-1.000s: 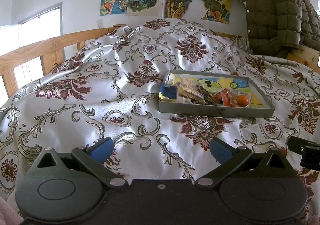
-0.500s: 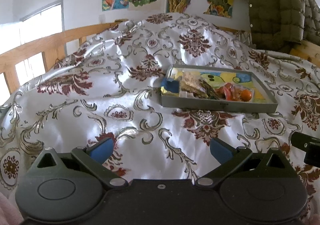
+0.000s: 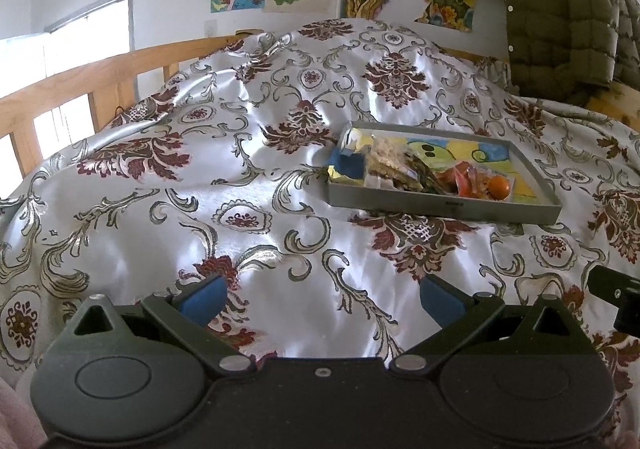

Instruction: Organize snacks

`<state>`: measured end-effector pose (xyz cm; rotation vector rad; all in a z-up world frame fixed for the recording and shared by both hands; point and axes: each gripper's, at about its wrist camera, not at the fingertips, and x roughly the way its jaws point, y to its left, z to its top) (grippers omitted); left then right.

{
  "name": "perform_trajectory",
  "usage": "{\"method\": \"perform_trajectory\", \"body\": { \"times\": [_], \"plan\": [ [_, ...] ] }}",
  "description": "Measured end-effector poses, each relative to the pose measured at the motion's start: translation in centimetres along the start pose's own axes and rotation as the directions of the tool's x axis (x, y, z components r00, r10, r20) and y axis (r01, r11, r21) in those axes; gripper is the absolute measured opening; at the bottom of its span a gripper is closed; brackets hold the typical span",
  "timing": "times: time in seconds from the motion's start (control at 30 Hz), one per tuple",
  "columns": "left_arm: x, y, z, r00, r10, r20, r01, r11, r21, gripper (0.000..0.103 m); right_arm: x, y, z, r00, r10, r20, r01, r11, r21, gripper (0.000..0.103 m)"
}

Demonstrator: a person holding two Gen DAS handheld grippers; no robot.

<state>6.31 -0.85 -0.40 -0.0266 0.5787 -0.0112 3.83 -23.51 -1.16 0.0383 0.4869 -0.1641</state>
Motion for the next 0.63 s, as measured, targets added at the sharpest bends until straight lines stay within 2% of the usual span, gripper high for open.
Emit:
{"method": "perform_trajectory", "body": {
  "times": [0.63],
  "plan": [
    [0.16,-0.18,0.0,1.0,0.009,-0.014,-0.009,1.0,0.003,0.102,0.06,0.16,-0.23,1.0,-0.001,-0.007,0.001,1.0,-0.005,0.103]
  ]
}}
